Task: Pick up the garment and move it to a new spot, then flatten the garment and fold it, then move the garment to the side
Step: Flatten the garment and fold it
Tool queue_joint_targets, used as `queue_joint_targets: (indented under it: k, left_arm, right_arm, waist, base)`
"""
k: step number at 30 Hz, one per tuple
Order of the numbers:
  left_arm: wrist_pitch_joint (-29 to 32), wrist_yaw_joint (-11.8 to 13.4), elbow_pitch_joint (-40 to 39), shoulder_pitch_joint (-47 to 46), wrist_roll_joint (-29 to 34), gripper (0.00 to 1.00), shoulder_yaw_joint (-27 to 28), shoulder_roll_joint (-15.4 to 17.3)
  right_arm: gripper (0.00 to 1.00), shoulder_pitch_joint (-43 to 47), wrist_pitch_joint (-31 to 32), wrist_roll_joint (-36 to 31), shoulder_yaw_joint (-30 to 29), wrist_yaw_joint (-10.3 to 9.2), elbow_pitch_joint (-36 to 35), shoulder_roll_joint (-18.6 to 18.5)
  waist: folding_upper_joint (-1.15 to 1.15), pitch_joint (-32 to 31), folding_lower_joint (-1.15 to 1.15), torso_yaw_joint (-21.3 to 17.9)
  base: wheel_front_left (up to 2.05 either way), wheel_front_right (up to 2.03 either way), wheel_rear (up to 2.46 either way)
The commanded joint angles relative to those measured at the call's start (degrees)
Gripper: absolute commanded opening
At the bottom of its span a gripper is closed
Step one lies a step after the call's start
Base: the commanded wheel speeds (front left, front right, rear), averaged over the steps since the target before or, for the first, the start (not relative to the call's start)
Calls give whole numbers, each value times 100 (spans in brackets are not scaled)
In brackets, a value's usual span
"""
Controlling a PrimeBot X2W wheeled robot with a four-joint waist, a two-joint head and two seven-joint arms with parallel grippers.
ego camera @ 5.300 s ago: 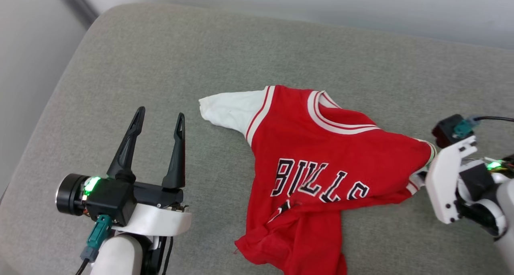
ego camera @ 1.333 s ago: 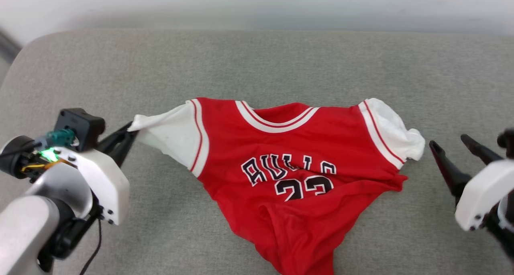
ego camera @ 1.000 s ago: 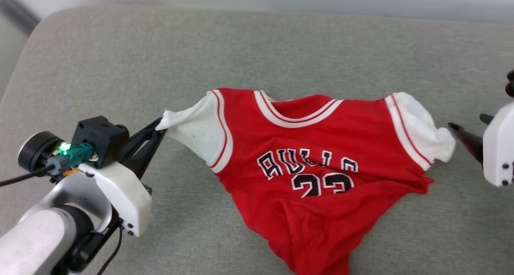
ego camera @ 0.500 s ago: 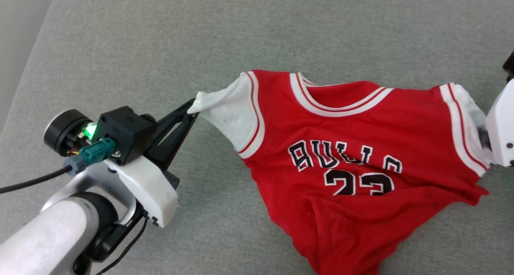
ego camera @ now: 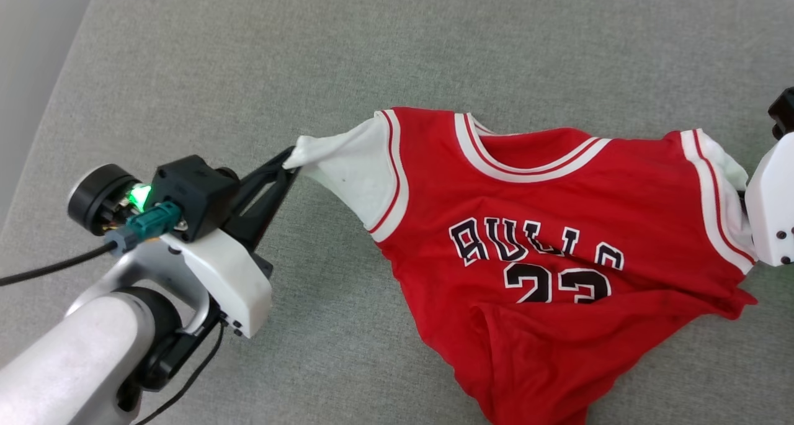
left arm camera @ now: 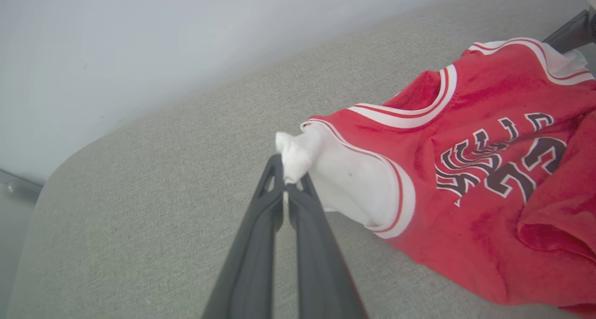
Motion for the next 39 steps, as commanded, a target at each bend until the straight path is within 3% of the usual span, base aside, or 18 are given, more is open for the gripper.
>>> queue_joint_targets:
  k: [1, 5, 17, 28, 39]
  left_arm:
    - [-49, 48, 52, 39, 24, 0, 56, 43]
    - [-121, 197, 61, 92, 105, 0, 148, 152]
    - [-184, 723, -466, 492, 65, 0, 679, 802]
    - [-527, 1268, -947, 556, 62, 0, 1507, 1283]
    - [-1003, 1566, -1153, 178, -10, 0, 2398, 1510]
  right_arm:
    - [0, 144, -148, -16, 21, -8, 177, 12]
    - [0, -114, -684, -148, 166, -6, -43, -267]
    - [0, -58, -1482, 16, -203, -6, -625, -381]
    - [0, -196, -2140, 32, -722, -6, -1564, -316]
    - [0, -918, -2647, 183, -1093, -7, -2202, -179]
  waist:
    - [0, -183, 1, -112]
    - [0, -537, 1, -290]
    - [0, -1610, 1, -923]
    - [0, -2089, 1, -1349]
    - [0, -2223, 1, -1696]
  base:
    - [0, 0, 0]
    - [0, 0, 0]
    - [0, 0, 0]
    - [0, 0, 0]
    - [0, 0, 0]
